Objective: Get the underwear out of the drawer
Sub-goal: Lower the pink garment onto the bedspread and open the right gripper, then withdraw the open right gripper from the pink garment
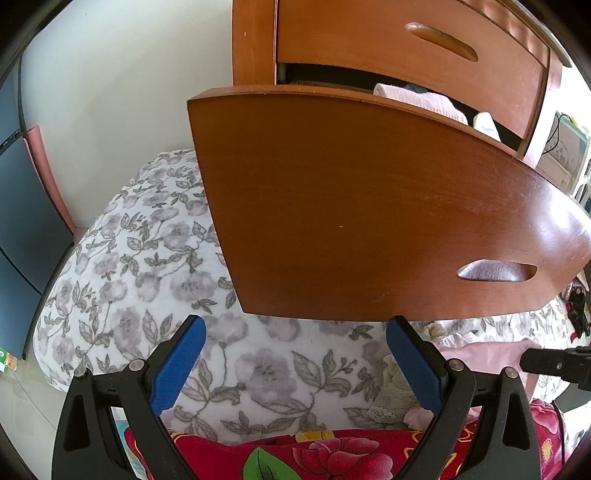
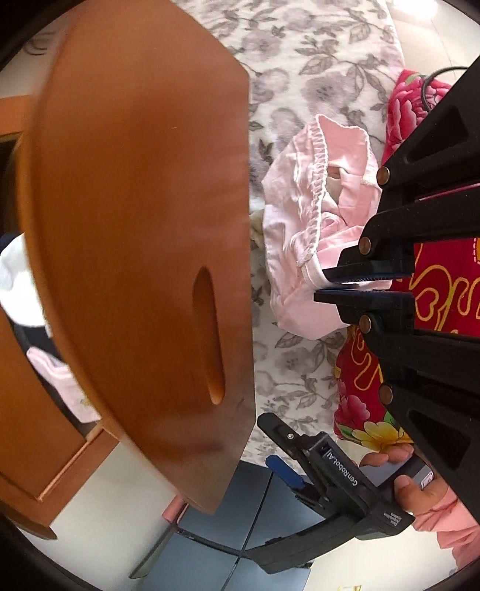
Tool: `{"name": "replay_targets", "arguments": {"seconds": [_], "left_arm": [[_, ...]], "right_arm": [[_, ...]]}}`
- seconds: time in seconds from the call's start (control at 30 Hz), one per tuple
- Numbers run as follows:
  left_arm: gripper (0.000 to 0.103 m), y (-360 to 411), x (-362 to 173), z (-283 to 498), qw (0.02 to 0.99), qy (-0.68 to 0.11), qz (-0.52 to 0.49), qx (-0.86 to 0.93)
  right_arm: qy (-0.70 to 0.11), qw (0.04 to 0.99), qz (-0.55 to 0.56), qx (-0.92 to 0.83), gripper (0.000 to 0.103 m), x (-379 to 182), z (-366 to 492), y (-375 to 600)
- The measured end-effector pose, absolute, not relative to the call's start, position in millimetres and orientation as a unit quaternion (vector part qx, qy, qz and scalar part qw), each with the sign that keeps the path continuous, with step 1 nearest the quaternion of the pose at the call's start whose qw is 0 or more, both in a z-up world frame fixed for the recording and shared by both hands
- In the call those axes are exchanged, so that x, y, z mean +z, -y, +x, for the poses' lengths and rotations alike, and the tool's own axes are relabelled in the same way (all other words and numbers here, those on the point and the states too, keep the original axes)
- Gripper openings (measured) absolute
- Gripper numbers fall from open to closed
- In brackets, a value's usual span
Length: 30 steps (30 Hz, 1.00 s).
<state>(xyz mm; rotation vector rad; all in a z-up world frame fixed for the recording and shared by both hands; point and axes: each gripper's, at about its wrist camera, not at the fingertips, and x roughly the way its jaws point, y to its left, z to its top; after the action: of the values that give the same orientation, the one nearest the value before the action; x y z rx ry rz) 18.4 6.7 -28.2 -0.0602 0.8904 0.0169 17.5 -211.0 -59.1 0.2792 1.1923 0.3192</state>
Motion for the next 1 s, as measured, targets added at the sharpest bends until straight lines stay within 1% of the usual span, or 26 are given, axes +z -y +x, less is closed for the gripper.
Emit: {"name": "replay_targets", "arguments": {"seconds": [0.1,0.13,0.17,0.2,0.23,0.27,0.3,0.33,0.4,0.47,0.6,0.7,0.77,1.0], "left_arm": [[0.098,-6,-28,18,0.903,-0.429,-0.029,0.009],[0.098,-6,-28,17,0.903,-0.429,-0.029,0.009],[0.098,-6,-28,17,0.903,-0.428,-0.029,0.009],[0.098,-5,-28,17,0.904,-0.427,-0.029,0.009],[0.098,-5,-28,17,0.904,-0.427,-0.029,0.009],[0.098,-5,-28,16,0.904,-0.426,-0.028,0.009],[0.098,-5,-28,16,0.905,-0.425,-0.028,0.009],[0.098,-5,-27,16,0.906,-0.423,-0.028,0.009],[0.098,-5,-26,15,0.907,-0.419,-0.028,0.009],[0.098,-5,-24,13,0.910,-0.414,-0.027,0.008],[0.098,-6,-21,11,0.914,-0.405,-0.029,0.008],[0.098,-6,-18,9,0.917,-0.397,-0.029,0.008],[0.098,-6,-17,8,0.919,-0.394,-0.028,0.008],[0.098,-8,-14,4,0.924,-0.382,-0.031,0.008]], "right_arm": [[-0.556,0.810,0.118,0.141,0.007,-54,17,209],[-0.557,0.811,0.114,0.137,0.009,-54,17,209],[-0.557,0.812,0.110,0.132,0.017,-53,17,209],[-0.557,0.813,0.107,0.130,0.023,-53,17,209],[-0.557,0.814,0.102,0.127,0.037,-53,17,208],[-0.557,0.816,0.096,0.123,0.045,-52,17,208],[-0.556,0.818,0.090,0.120,0.059,-51,17,208],[-0.553,0.820,0.084,0.117,0.063,-49,16,207],[-0.550,0.823,0.077,0.118,0.064,-48,16,206],[-0.549,0.824,0.074,0.120,0.071,-46,17,205],[-0.542,0.829,0.062,0.123,0.078,-42,14,202],[-0.535,0.835,0.054,0.122,0.089,-39,12,200],[-0.529,0.838,0.051,0.122,0.103,-38,11,198],[-0.512,0.849,0.037,0.122,0.103,-31,6,200]]}}
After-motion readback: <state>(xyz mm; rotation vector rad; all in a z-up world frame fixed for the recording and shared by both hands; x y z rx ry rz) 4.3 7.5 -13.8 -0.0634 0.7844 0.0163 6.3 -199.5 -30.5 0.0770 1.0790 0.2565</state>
